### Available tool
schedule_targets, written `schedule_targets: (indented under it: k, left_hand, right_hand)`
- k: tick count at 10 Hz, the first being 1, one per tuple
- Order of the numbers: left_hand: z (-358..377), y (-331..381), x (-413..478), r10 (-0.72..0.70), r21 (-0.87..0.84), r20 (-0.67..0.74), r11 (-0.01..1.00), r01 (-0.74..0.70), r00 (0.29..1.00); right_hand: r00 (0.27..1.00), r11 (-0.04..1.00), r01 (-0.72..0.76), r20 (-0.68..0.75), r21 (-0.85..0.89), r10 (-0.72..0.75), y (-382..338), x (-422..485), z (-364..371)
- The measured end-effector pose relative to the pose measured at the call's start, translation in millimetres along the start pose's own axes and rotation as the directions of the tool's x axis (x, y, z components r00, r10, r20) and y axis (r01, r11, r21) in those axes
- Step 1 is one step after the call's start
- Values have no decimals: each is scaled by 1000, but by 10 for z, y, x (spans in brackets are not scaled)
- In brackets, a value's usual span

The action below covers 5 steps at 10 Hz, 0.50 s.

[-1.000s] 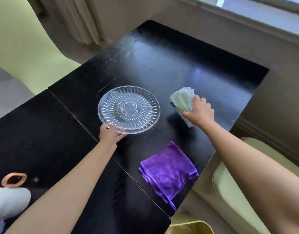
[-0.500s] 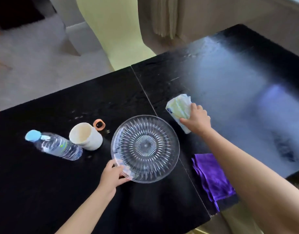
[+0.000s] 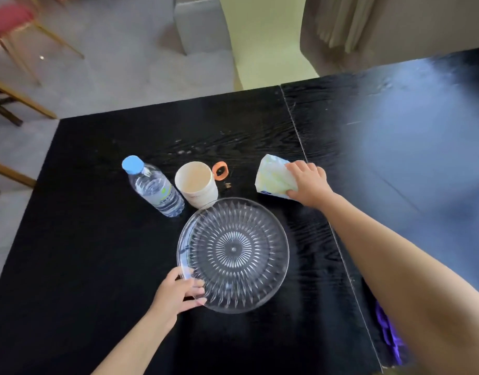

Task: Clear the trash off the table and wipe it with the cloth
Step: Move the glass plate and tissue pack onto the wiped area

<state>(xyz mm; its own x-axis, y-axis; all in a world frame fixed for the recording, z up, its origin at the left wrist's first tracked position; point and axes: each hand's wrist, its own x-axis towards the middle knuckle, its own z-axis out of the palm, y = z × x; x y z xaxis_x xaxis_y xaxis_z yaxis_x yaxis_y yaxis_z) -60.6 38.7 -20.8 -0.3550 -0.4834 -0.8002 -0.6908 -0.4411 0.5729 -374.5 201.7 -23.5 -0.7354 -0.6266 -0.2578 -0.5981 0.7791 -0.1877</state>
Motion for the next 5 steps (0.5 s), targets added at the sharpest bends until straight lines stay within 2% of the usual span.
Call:
schedule_targets:
  k: [1,2,4,5]
  left_hand:
    - [3,-5,32,-23,33,1,999,23,1000]
    - [0,-12,64,-11,162,16,987,8,1000]
    - [-5,3,35,19,388,10,921,-22,1000]
    - [-28,72,-23,22,538,21,842,-30,1000]
  right_hand:
    - [993,993,102,73,-56,-98,10,117,43]
    - [985,985,128,132,-120,-112,17,183,75]
    - [982,982,36,188,-188,0,-71,106,70]
    - [984,975,-45,158,-216,81,-125,19,-26]
